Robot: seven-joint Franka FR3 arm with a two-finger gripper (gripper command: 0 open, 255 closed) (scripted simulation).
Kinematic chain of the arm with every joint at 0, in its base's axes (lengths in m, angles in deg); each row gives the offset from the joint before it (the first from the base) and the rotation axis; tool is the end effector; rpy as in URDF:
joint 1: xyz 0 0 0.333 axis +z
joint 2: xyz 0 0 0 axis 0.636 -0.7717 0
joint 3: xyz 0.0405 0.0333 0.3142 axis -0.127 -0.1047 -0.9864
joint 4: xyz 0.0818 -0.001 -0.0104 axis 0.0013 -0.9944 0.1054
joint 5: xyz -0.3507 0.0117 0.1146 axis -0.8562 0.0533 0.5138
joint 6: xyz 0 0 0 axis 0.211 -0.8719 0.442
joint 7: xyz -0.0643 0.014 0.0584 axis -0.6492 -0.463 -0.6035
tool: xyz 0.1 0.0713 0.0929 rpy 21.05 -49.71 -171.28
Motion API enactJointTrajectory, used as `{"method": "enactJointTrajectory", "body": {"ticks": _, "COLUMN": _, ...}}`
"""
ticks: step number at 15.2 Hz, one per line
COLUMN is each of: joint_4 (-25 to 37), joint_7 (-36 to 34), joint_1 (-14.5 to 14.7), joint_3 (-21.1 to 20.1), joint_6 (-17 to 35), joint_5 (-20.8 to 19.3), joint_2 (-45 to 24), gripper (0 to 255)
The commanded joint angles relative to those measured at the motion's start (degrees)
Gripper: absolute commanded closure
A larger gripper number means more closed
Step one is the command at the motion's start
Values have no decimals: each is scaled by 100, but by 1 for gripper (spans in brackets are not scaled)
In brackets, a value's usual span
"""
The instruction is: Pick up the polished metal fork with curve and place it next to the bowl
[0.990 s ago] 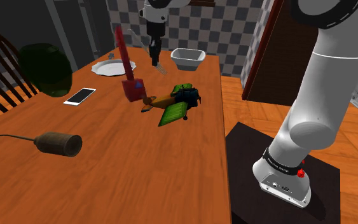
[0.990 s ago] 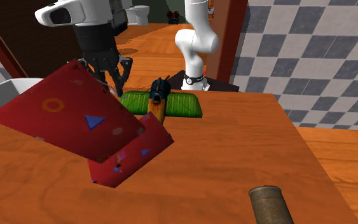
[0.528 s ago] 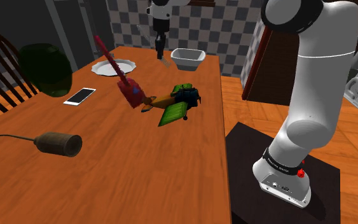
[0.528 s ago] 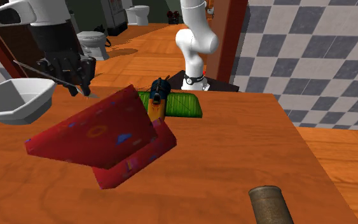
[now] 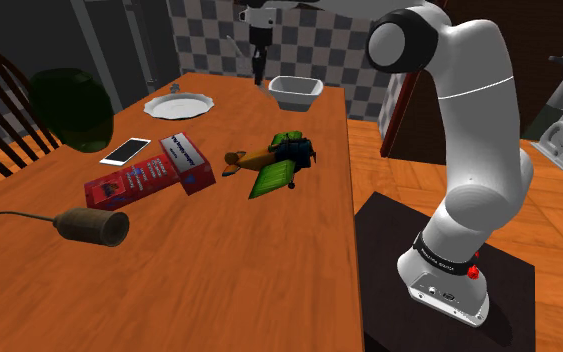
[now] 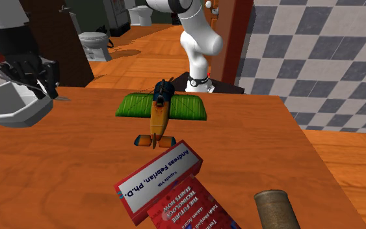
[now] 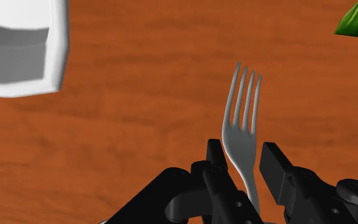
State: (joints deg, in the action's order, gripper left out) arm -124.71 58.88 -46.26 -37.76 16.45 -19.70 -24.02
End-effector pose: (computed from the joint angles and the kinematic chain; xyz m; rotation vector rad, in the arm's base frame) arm 0.6938 -0.0896 0.4720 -2.9724 -0.8943 -0.0774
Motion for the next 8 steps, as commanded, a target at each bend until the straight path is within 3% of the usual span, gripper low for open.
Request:
{"method": "enactJointTrajectory", "body": {"ticks": 1, "joint_4": 10, "joint_7": 49, "joint_1": -34, "joint_3": 5, "joint_6": 60, "joint_5": 8, "joint_2": -70, "gripper": 255}}
{"method": "enactJointTrajectory", "body": {"ticks": 8, "joint_4": -732, "joint_7": 83, "joint_1": -17, "joint_3": 7, "joint_6": 678, "joint_5": 11, "joint_2": 54, "gripper": 255}}
